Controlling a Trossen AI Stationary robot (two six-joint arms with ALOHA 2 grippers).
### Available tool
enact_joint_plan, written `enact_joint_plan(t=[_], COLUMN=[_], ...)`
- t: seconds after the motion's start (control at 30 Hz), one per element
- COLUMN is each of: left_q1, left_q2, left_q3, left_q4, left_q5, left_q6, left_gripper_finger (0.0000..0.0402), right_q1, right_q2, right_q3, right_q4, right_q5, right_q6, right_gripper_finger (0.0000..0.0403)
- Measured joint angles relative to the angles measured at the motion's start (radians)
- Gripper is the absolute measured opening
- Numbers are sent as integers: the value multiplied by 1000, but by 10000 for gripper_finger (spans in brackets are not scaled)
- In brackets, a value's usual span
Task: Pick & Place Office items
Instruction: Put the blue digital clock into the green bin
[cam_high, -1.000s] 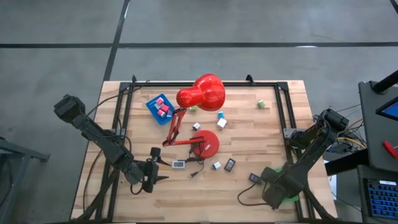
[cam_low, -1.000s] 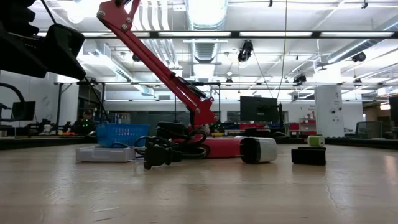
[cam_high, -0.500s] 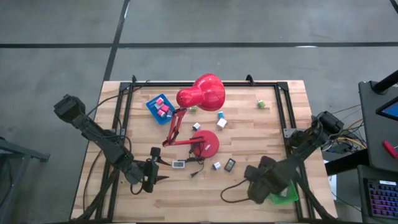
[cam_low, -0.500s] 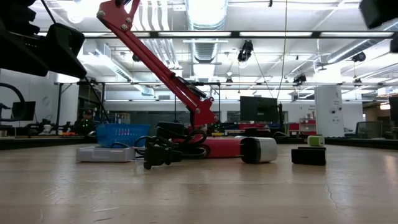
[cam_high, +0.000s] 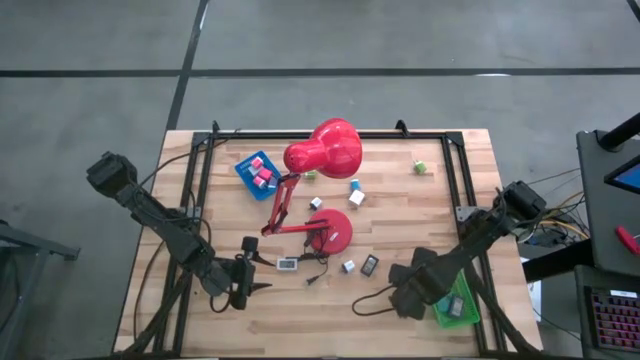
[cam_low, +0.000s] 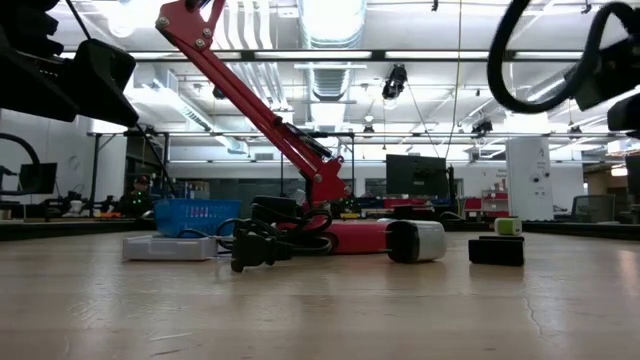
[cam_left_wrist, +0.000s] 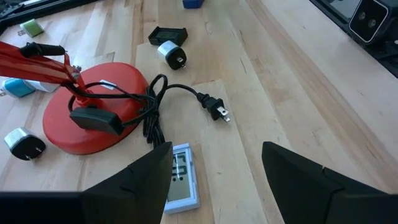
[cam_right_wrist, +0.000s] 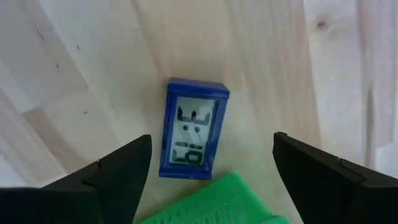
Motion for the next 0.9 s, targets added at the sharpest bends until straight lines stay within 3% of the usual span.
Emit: enact_joint_plan(t=[0.9], left_q1=[-1], left_q2=[0], left_q3=[0], left_q4=[0], left_q5=[0], left_q6=[0], left_gripper_finger=[250], right_q1=[-56], right_q2=[-7], right_q3=[-133], right_q4=[194], right_q5=[-63], right_q6=[-77], right_gripper_finger=[334])
